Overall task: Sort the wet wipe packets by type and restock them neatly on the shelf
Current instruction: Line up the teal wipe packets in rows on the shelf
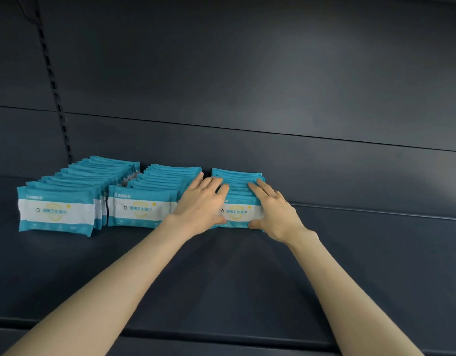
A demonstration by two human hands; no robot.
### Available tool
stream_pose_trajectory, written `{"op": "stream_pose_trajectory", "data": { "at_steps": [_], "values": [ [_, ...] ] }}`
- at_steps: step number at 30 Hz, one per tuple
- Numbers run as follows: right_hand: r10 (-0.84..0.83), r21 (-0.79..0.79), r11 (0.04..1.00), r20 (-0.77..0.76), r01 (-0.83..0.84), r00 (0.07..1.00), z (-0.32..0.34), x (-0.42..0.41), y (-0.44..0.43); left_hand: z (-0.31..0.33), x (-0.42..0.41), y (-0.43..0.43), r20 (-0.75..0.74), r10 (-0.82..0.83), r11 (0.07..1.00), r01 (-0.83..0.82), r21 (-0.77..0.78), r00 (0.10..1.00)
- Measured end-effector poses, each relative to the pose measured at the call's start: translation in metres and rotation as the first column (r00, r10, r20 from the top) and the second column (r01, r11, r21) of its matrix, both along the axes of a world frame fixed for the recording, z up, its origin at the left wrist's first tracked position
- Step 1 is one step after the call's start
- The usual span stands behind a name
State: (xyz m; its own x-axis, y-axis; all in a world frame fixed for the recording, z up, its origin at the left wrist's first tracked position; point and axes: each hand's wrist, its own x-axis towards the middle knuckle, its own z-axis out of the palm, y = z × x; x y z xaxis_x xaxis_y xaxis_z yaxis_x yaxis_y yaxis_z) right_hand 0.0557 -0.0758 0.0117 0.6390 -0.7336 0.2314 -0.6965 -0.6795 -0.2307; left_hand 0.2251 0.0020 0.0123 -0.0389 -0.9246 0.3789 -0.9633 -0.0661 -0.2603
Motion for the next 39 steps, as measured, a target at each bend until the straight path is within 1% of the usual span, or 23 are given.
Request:
{"op": "stream_pose_trajectory", "data": {
  "at_steps": [2, 5, 9, 11, 15, 20, 26, 30, 33, 39],
  "values": [
    [0.002, 0.004, 1.0, 0.0, -0.002, 1.0, -0.001, -0.001, 0.0, 0.012, 0.004, -0.005, 0.035, 0.044, 0.993, -0.047, 0.104, 0.998],
    [0.004, 0.036, 0.999, 0.006, -0.004, 1.0, -0.003, -0.001, -0.002, 0.023, 0.009, -0.014, 0.042, 0.042, 0.97, -0.051, 0.239, 0.998],
    [0.018, 0.073, 0.997, 0.023, -0.019, 1.0, -0.004, 0.0, -0.003, 0.029, 0.011, -0.023, -0.031, 0.035, 0.941, -0.023, 0.338, 0.999],
    [0.015, 0.071, 0.997, 0.023, -0.016, 1.0, -0.005, 0.001, -0.003, 0.03, 0.01, -0.025, -0.061, 0.038, 0.938, -0.014, 0.347, 0.997],
    [0.014, 0.083, 0.996, 0.042, -0.018, 0.999, -0.005, 0.002, -0.002, 0.03, 0.007, -0.027, -0.012, 0.032, 0.953, -0.027, 0.301, 0.999],
    [0.019, 0.101, 0.995, 0.048, -0.024, 0.999, -0.004, 0.0, -0.002, 0.033, 0.009, -0.034, -0.055, 0.056, 0.917, -0.029, 0.399, 0.997],
    [0.016, 0.084, 0.996, 0.037, -0.019, 0.999, -0.005, 0.003, -0.002, 0.028, 0.007, -0.031, -0.01, 0.062, 0.938, -0.055, 0.343, 0.998],
    [-0.006, 0.073, 0.997, 0.029, 0.004, 1.0, -0.006, 0.007, -0.003, 0.029, 0.01, -0.033, -0.025, 0.079, 0.92, -0.063, 0.386, 0.997],
    [-0.018, 0.071, 0.997, 0.023, 0.017, 1.0, -0.005, 0.007, -0.002, 0.033, 0.009, -0.036, -0.068, 0.061, 0.909, -0.027, 0.415, 0.996],
    [-0.03, 0.062, 0.998, 0.014, 0.029, 0.999, -0.001, 0.006, 0.0, 0.033, 0.007, -0.039, -0.124, -0.002, 0.91, 0.053, 0.411, 0.992]
  ]
}}
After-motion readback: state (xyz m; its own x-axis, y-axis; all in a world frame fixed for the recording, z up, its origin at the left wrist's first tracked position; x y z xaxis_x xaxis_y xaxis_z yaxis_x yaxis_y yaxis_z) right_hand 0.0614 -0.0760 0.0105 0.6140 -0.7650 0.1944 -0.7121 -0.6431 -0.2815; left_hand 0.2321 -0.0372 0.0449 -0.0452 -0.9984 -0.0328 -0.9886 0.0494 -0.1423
